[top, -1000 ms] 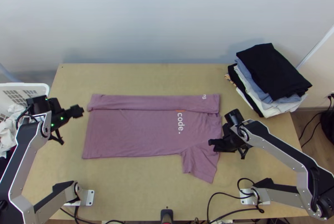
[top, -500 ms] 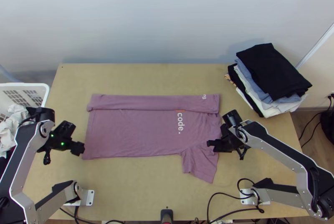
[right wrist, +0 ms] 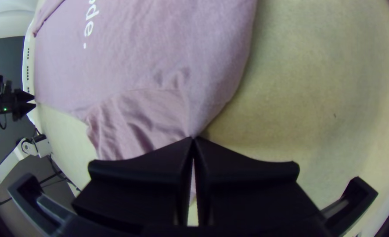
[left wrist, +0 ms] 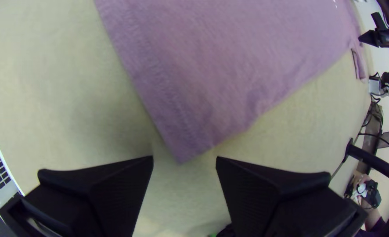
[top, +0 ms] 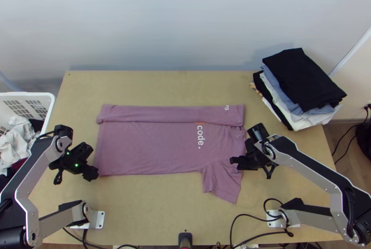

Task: Fold the t-shirt

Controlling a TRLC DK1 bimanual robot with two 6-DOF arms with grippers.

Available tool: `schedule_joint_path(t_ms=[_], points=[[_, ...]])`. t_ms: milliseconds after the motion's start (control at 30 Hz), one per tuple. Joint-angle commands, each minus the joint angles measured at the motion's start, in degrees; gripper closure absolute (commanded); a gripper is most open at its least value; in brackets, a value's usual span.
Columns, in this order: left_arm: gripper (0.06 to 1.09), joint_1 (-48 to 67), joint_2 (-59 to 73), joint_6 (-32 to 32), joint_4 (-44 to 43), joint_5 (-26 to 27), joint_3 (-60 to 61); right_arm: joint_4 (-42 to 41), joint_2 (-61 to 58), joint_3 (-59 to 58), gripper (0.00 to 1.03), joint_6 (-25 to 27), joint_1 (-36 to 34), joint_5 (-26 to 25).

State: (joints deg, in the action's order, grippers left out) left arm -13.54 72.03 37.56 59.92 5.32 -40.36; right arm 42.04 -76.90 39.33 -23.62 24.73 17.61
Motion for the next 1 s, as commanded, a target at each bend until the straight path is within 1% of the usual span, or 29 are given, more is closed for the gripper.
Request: schedule_joint_path(t_ms=[0,33,67,100,167,200,400,467,633,733,833,967], points=[[0.37,1.0,1.1,1.1,-0.2,-0.1,2.6,-0.2,1.0,-1.4,1.00,-0.5,0.3,0.3],[0.38,1.0,1.2,1.1,-0.6,-0.1,3.0,-0.3,1.0,-1.4,1.00,-0.5,0.3,0.3],[0.46,0.9,1.5,1.0,-1.1,-0.1,3.4,-0.3,1.0,-1.5,1.00,-0.5,0.3,0.3],[0.59,0.7,1.6,0.6,-1.9,0.0,3.6,-0.4,1.0,-1.5,1.00,-0.5,0.3,0.3],[0.92,0.4,1.6,0.3,-2.6,1.0,4.1,-0.4,1.1,-1.5,1.00,-0.4,0.1,0.2],[1.05,0.3,1.5,0.1,-3.1,2.0,4.1,-0.4,1.2,-1.6,1.00,-0.3,0.1,0.2],[1.04,-2.7,0.9,-0.2,-4.7,5.1,3.8,-0.4,2.0,-2.6,1.00,0.2,-0.1,-0.1],[1.04,-4.3,0.8,0.2,-4.7,5.2,3.4,-0.3,2.5,-3.0,1.00,0.9,-0.6,-0.9],[1.04,-9.0,0.4,3.9,-4.4,5.2,3.3,0.2,2.6,-4.1,1.00,4.4,-4.0,-2.9],[1.04,-10.4,0.2,4.4,-4.4,5.3,2.8,0.6,3.3,-4.0,1.00,4.9,-4.6,-3.8],[1.04,-10.2,-2.0,3.1,-4.1,6.6,1.8,1.0,7.3,-2.9,1.00,4.7,-3.8,-3.7],[1.04,-8.2,-4.3,-1.5,-4.2,8.3,-1.2,1.8,13.0,0.4,1.00,4.5,-3.0,-3.7]])
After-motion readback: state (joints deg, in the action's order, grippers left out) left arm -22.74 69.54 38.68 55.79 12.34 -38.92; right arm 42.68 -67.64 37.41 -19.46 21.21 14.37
